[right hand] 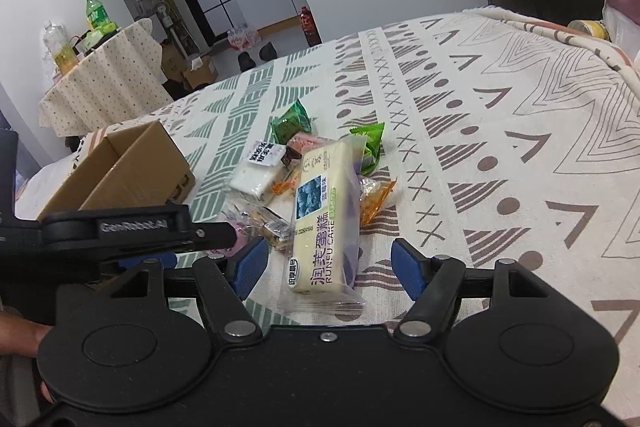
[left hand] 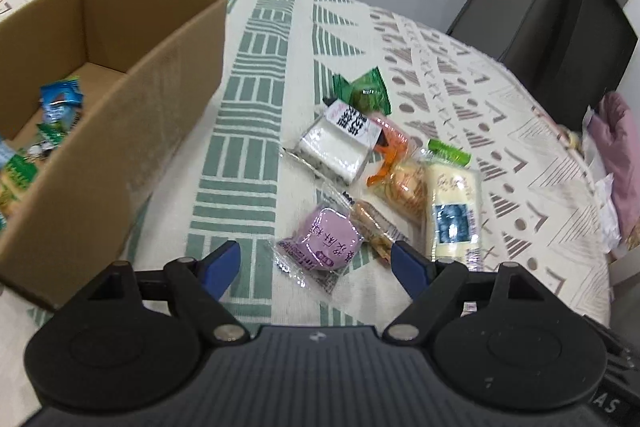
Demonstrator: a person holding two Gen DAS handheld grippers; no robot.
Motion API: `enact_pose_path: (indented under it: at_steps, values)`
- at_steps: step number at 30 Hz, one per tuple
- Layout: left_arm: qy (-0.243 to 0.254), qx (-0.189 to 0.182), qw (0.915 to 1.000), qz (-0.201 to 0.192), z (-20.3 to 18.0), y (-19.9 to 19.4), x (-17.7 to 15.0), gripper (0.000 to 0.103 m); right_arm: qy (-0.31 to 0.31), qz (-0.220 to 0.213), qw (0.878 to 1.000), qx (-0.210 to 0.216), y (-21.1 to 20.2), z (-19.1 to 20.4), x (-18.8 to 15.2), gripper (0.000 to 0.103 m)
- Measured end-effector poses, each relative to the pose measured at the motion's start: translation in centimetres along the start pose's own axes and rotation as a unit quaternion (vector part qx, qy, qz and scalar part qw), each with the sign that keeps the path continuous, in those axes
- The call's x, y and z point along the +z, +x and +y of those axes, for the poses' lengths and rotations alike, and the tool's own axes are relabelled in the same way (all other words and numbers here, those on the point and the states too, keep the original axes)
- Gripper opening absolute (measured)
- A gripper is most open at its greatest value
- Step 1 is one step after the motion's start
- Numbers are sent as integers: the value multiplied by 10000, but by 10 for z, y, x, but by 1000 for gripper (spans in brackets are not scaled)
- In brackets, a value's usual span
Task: Organize snacks
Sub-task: 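Grasp the cream RUNFU CAKE pack with the right tool while the left tool grasps the purple round snack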
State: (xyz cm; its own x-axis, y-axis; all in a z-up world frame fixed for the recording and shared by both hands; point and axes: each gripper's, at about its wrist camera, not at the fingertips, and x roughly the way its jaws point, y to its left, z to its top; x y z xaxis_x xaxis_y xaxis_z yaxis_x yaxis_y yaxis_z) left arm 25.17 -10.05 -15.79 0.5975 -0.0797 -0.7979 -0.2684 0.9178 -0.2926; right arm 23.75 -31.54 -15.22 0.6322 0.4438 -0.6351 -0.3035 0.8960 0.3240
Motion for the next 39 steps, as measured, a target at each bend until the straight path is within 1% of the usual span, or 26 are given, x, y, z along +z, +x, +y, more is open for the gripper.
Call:
enact_pose_path:
  at_steps: [5, 9, 12, 13, 14, 15, 16, 17, 18, 20, 21, 24, 26, 30, 34, 39]
  values:
    - [142, 37, 9999, 78, -3, 17, 1, 82, -64, 113, 9999, -16, 10, 1, 0, 68]
    - [358, 86, 9993, 12, -10, 25, 4, 81, -7, 187, 9998, -38, 21, 2, 0, 68]
    - [424, 105, 9990, -6, -12, 29, 6, 79, 40, 268, 9996, -124, 30, 4, 1, 67]
    - [439, 103, 9990, -5, -13, 29, 6, 77, 32, 302, 9994, -177, 33, 6, 1, 67]
    - [447, 99, 9989, -17, -13, 29, 5, 72, 31, 341, 9992, -217, 37, 8, 1, 66]
    - [452, 100, 9989, -27, -14, 29, 5, 71, 32, 370, 9990, -241, 40, 10, 1, 63]
    - [475, 114, 9988, -43, -15, 29, 4, 68, 32, 407, 9988, -259, 42, 12, 1, 56]
    - [504, 121, 9986, -51, -16, 28, 2, 64, 26, 440, 9986, -298, 44, 13, 0, 47]
    - [523, 122, 9985, -43, -16, 27, 1, 60, 19, 445, 9984, -334, 45, 14, 0, 45]
    - [545, 130, 9984, -12, -15, 24, -1, 47, -107, 445, 9983, -372, 42, 18, -2, 36]
    - [581, 157, 9982, 22, -15, 22, -2, 44, -137, 451, 9981, -391, 41, 20, -3, 35]
    - [600, 78, 9981, 112, -14, 18, -4, 40, -69, 419, 9982, -418, 34, 22, -6, 33]
    - [510, -6, 9986, 143, -9, 12, -4, 37, -9, 369, 9983, -451, 30, 23, -6, 33]
    - [280, -128, 9995, 101, 1, -3, -5, 36, 172, 241, 9987, -425, 19, 23, -4, 32]
    - [155, -252, 9996, -17, 8, -23, -2, 36, 478, 101, 9986, -223, 5, 24, 2, 32]
    - [23, -414, 9989, -207, 13, -51, 6, 36, 515, -117, 9986, -26, -10, 41, 12, 32]
